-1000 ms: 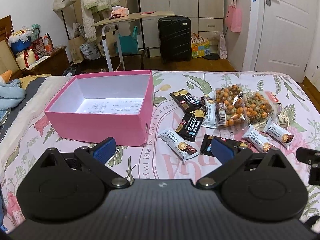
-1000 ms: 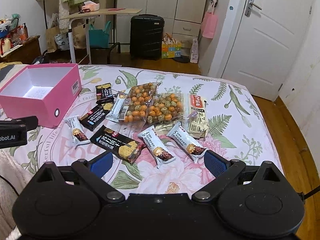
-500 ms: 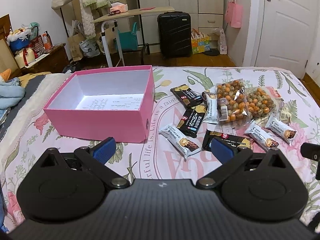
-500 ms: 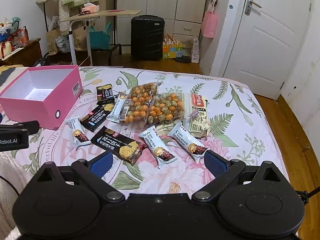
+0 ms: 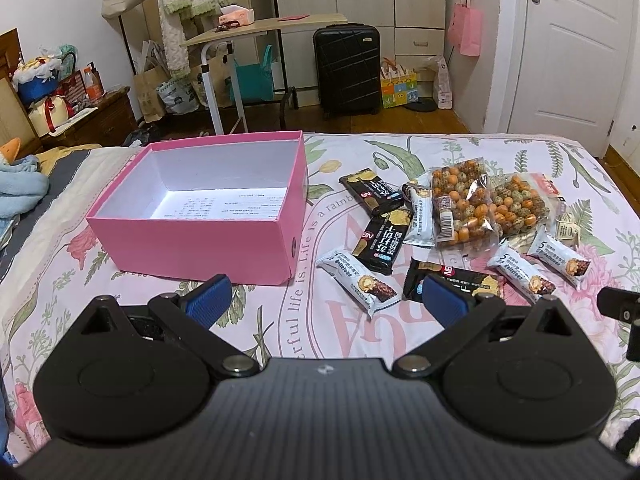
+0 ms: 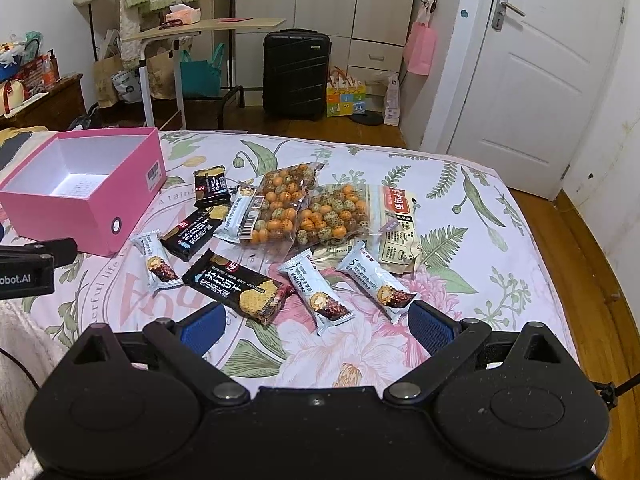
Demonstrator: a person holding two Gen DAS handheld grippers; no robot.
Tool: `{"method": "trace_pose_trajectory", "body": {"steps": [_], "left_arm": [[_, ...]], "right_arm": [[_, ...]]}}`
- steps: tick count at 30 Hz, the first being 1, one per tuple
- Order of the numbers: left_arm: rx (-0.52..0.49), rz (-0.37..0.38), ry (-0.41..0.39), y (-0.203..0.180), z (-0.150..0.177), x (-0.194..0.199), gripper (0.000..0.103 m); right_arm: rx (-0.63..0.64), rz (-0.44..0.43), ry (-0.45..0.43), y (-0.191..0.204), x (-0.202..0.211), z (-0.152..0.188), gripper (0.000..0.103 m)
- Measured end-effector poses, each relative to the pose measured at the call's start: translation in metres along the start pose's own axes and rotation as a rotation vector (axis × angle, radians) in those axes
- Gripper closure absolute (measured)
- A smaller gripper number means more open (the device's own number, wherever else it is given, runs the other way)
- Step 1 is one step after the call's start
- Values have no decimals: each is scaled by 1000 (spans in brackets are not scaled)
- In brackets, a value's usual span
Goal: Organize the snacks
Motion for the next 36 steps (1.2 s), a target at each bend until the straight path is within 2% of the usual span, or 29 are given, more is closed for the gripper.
{"method": "trace_pose_trajectory", "body": {"steps": [8,11,17,19,21,23,26,28,29,30,32,33,35,36], "left_arm": [[0,0,1,0,0,0,0],[-12,10,11,0,-1,0,0],[-35,63,2,11,-32,0,0],[-28,50,-16,19,-46,-4,0],[1,53,-39,25,-58,-10,0],[19,73,-24,29,-66,-23,0],[60,73,26,33,-71,-50,3],[97,70,98,33,-65,-75,4],[132,90,144,32,-60,-88,9],[163,106,174,31,-54,-98,11],[218,133,215,28,-41,-114,12],[242,134,231,27,-33,-121,13],[264,123,260,22,-20,-136,21],[254,116,272,17,-15,-143,23]], "right_arm": [[-4,-12,-8,-1,-1,-2,4],[3,-40,-58,-4,-1,-11,4],[152,-96,-187,-10,-1,-42,4],[163,-87,-186,-16,-9,-50,5],[138,-86,-142,-24,-24,-55,6],[113,-142,-92,-26,-39,-55,16],[145,-243,-46,-17,-58,-46,27],[176,-268,-15,-9,-73,-39,35],[190,-283,-13,-6,-79,-35,36],[212,-316,-35,-2,-83,-33,38],[278,-386,-147,6,-82,-28,38],[328,-382,-176,11,-85,-24,37],[388,-342,-149,16,-96,-17,37],[393,-338,-131,16,-102,-14,37]]}}
Point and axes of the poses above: each gripper's, at about its wrist camera, not at the fingertips, and x roughly against the way its jaws point, y to its left, z to its underside, the point moved 8 cm from there along -x, roughly the way its jaws point, and after that the axes turned 3 degrees about z, right-handed, at the moved point
